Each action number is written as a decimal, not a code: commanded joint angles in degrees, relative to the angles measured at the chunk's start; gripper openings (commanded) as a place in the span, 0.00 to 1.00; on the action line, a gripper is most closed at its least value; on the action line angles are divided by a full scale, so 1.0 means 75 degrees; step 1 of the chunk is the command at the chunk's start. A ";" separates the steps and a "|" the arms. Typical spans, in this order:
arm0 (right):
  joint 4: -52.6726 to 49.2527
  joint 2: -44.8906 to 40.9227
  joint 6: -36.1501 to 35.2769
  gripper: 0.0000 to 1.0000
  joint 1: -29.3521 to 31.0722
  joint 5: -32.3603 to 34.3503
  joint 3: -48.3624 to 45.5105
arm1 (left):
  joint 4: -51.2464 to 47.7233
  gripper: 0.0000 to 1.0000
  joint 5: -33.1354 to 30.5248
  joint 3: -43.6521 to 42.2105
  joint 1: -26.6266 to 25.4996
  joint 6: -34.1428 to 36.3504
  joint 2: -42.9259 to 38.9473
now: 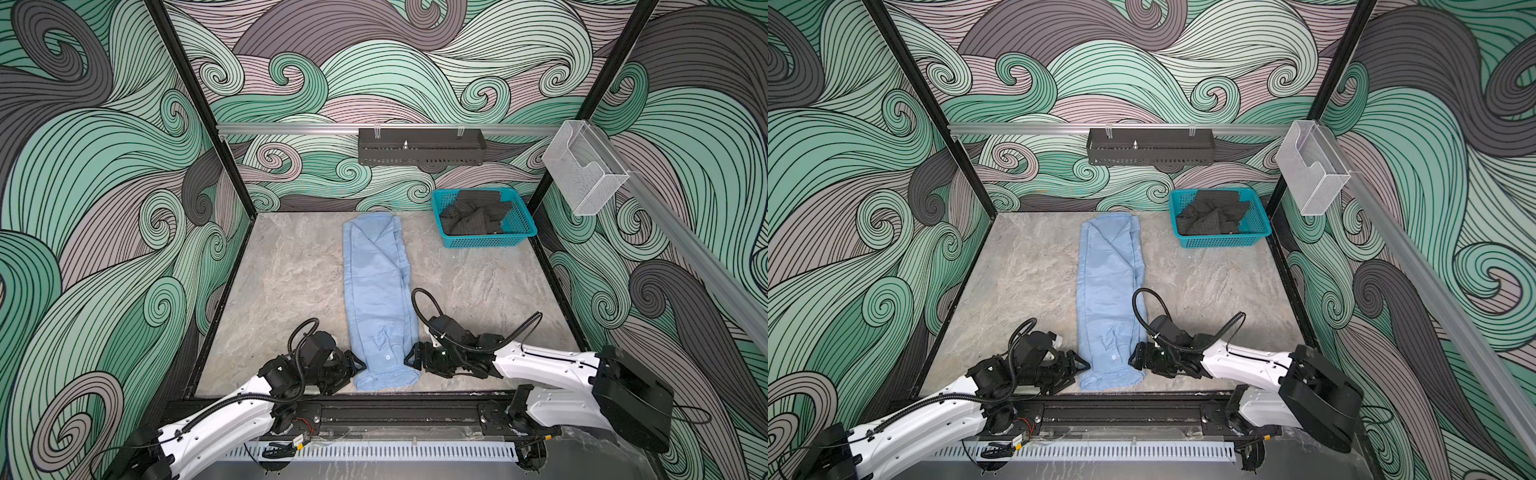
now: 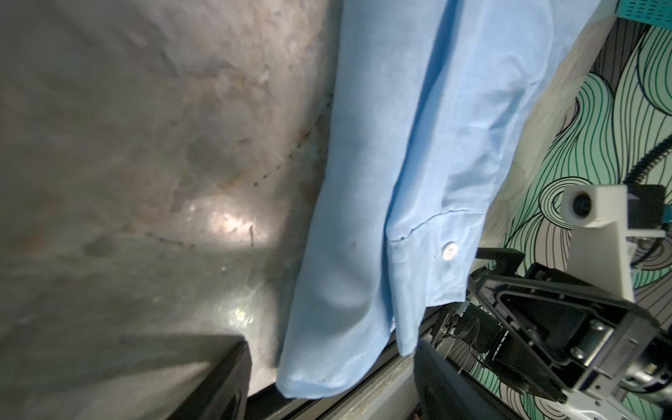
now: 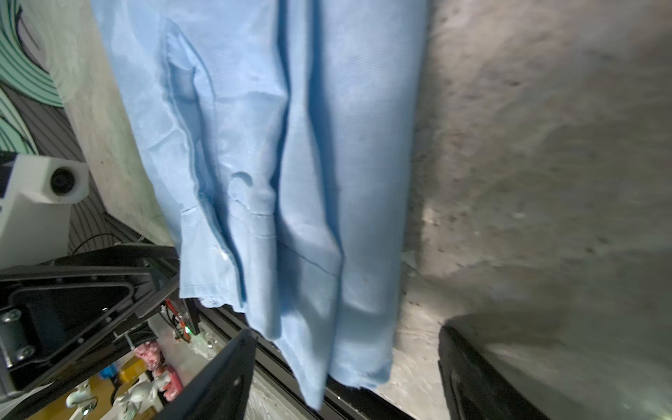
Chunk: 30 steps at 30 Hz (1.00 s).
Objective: Fold and stack the long sleeve shirts
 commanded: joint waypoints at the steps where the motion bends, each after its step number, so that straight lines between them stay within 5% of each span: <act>1: 0.0959 0.0295 0.0246 0.74 0.0140 -0.0139 -0.0148 | 0.0435 0.65 -0.0393 -0.0344 -0.0122 -0.0385 0.0344; 9: 0.1528 0.0387 0.0455 0.37 0.0270 -0.0243 -0.0453 | 0.0679 0.15 -0.0539 -0.0488 -0.0277 -0.0484 0.0201; 13: 0.1603 0.0156 0.0493 0.17 0.0347 -0.0269 -0.0452 | 0.0552 0.00 -0.0589 -0.0402 -0.0300 -0.0480 -0.0208; 16: 0.1071 -0.0312 0.0525 0.08 0.0392 -0.0237 -0.0316 | 0.0041 0.00 -0.0572 -0.0119 -0.0320 -0.0379 -0.0737; 21: -0.0062 -0.1191 0.0666 0.06 0.0415 -0.0042 -0.0238 | -0.1404 0.00 -0.0511 0.0084 -0.0360 -0.0283 -0.1757; 30: 0.0288 -0.1000 0.0768 0.05 0.0433 -0.0108 -0.0567 | -0.1397 0.42 -0.0545 -0.0783 -0.0419 -0.0889 -0.2587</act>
